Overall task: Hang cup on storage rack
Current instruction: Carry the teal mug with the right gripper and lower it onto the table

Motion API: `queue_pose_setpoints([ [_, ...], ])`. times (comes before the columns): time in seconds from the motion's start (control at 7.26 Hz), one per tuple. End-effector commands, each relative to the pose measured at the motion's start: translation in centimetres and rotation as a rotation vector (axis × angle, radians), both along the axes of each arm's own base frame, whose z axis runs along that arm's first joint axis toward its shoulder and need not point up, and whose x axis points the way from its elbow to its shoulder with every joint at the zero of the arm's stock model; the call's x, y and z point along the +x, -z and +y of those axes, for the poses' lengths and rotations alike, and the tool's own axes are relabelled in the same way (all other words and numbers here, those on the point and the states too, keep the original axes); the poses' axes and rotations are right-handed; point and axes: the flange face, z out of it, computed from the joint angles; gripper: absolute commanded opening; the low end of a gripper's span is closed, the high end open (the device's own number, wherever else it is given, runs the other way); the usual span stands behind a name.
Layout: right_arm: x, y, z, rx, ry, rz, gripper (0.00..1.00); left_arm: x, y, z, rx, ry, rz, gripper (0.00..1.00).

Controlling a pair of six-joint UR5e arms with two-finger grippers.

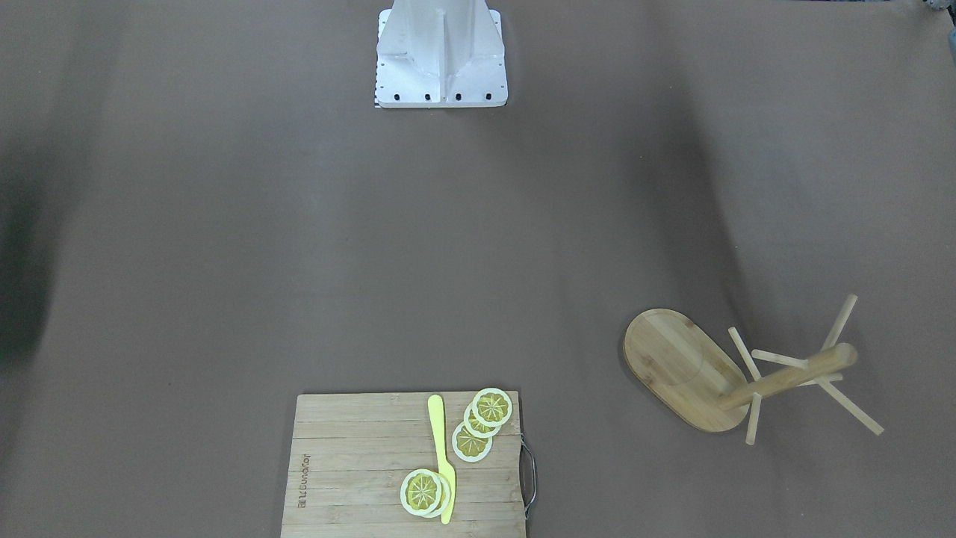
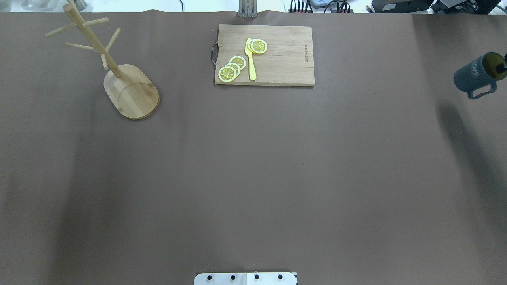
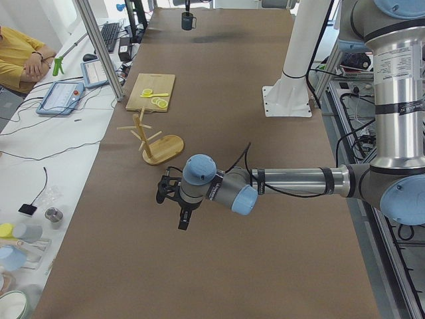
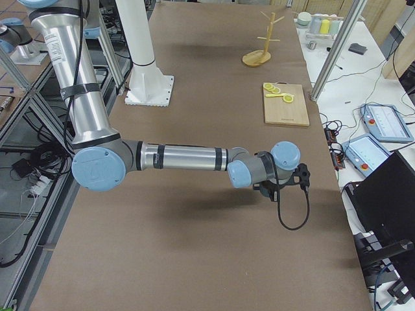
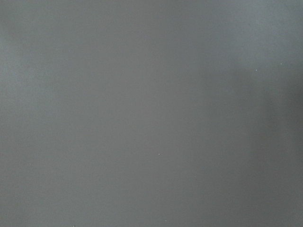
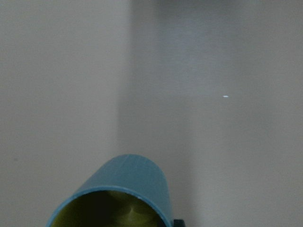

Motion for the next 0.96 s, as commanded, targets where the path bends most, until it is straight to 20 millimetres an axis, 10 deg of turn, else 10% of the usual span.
queue_pose_setpoints([
  [0.0, -12.6, 12.5, 4.4, -0.051, -0.037, -0.048, 0.0, 0.2, 0.7, -0.7, 0.019, -0.003, 0.001, 0.98],
  [0.55, -36.0, 37.0, 15.2, -0.338, -0.196, -0.051, 0.0, 1.7, 3.6, -2.4, 0.067, 0.02, 0.041, 0.98],
  [0.83, -41.5, 42.7, 19.0, -0.574, -0.313, -0.091, 0.0, 5.5, 5.3, -2.6, 0.066, 0.052, 0.116, 0.98],
])
